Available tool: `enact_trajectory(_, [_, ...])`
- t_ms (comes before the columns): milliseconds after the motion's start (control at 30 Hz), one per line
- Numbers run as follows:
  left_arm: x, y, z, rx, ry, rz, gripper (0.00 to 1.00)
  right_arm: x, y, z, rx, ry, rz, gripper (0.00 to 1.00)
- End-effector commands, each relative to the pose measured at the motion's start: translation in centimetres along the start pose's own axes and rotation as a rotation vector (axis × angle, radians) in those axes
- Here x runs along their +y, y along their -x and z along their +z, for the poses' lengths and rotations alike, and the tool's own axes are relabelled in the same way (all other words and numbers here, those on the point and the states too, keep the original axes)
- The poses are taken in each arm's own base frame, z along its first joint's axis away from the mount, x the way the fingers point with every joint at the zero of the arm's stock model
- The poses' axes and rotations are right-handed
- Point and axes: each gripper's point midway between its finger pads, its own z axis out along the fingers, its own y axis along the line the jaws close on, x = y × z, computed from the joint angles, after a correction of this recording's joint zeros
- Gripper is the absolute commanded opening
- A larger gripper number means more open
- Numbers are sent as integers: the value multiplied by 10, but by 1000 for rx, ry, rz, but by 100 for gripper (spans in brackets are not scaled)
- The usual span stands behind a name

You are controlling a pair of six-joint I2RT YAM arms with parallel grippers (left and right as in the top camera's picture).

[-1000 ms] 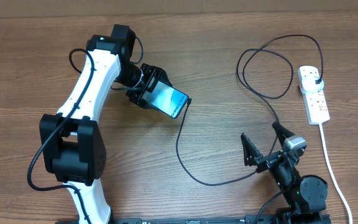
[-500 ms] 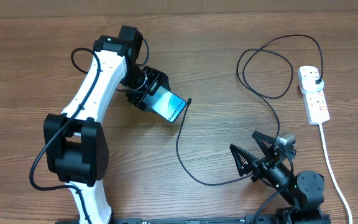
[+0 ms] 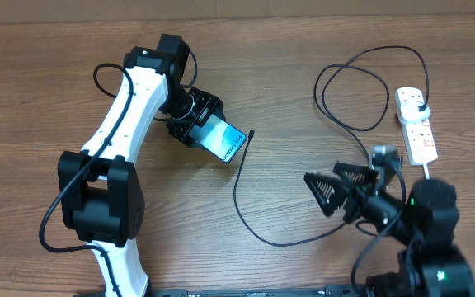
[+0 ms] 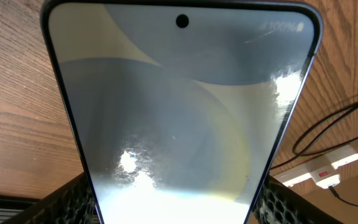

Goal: Plug charger to phone and switch on socket
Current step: 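Move the right gripper left toward the black cable's USB-C end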

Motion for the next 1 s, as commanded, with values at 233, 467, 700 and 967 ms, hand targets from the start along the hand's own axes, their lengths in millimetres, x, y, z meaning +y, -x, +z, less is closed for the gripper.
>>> enact_trajectory(233, [-13,-1,-6,-13,-43,32,48,-7,17,45,124,93,72,100])
enact_trajectory(467, [-14,0,-6,-13,-45,-25,48,-32,15,80,172,77,220,96])
enact_trajectory(700, [-14,0,-6,-12,-44,-73,48,-43,-2,117,228,27,391,83])
enact_trajectory(967, [-15,0,-6,-13,-49,-96,48,-28,-9,143,167,-58,475,77])
